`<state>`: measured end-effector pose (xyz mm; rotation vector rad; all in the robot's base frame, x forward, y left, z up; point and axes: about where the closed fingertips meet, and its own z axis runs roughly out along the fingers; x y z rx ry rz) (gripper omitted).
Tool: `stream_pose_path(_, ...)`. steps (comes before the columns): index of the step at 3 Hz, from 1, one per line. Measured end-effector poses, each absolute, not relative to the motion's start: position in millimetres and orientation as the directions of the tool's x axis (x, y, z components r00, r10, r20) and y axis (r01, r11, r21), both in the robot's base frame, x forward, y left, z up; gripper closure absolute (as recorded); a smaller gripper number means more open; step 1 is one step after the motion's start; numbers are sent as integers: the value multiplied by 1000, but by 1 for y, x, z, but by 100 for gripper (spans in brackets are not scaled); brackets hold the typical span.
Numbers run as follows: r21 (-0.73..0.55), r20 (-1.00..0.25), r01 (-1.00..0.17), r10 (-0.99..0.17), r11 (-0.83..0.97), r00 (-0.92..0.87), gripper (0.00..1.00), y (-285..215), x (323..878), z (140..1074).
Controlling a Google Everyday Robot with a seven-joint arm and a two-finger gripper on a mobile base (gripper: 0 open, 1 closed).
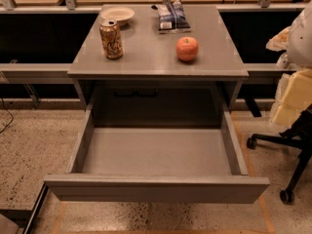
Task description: Place apple into top drawer
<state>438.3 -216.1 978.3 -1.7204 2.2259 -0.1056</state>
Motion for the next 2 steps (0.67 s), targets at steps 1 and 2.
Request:
stream_pose_path(1, -254, -209, -929, -953, 270, -220, 0, -216, 438, 978)
stream_pose_path(2, -266, -239, -927, -949, 265, -203, 0, -210, 454, 976)
